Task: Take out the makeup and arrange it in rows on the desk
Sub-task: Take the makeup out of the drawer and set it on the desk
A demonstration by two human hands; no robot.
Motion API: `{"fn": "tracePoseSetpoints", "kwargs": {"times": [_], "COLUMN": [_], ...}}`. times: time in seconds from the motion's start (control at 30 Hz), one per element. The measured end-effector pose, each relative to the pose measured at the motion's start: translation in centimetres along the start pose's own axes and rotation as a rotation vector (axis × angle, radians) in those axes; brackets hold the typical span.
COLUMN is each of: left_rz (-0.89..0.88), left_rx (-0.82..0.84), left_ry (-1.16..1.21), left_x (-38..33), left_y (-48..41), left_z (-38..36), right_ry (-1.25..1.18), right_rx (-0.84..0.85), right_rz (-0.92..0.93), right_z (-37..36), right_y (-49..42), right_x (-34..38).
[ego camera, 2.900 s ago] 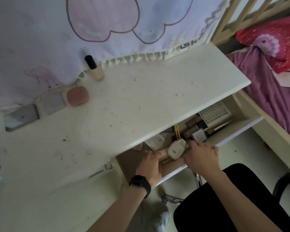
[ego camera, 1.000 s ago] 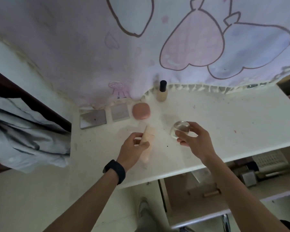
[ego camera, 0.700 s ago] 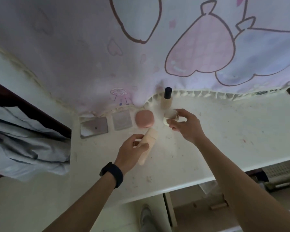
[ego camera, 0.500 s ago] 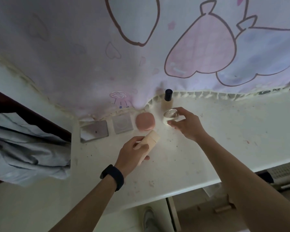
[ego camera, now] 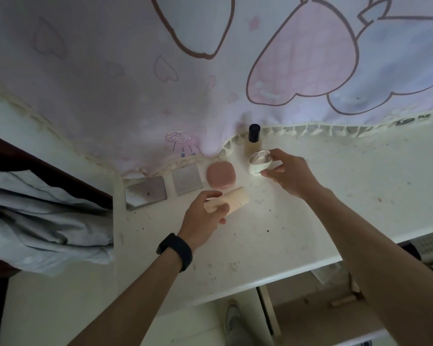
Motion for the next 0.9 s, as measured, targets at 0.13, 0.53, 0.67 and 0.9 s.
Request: {"fn": "tracePoseSetpoints", "kwargs": {"times": [0.13, 0.53, 0.67, 0.9], "left_rz": [-0.015, -0.297, -0.398, -0.338], "left_rx": [-0.066, -0.139, -0.151, -0.118], "left_ry": [0.014, -0.112, -0.192, -0.398], "left_x": [-0.3, -6.9, -8.5, -5.7], "left_y": [-0.2, -1.1, -2.4, -3.5], "left_z": [0.7, -3.7, -6.8, -9.3], "right_ry": [0.001, 0.076, 0.223, 0.371], "right_rx": [0.009, -0.277, -0.359, -0.469], "right_rz": [-0.016, -0.182, -0.082, -0.049], "right_z": [0.3, 1.4, -0.2, -0.9], "right_y": [-0.2, 11.0, 15.0, 15.5], "right_x": [-0.3, -6.4, -8.1, -8.4]}}
Point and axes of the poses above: each hand's wrist, its own y-axis away from the middle knuckle, its own z-axis out of the back of the hand, x = y × z, the point moved 9 cm from there along -y, towards the middle knuckle, and after that the axes turned 2 degrees about x, right-handed, at the moved point
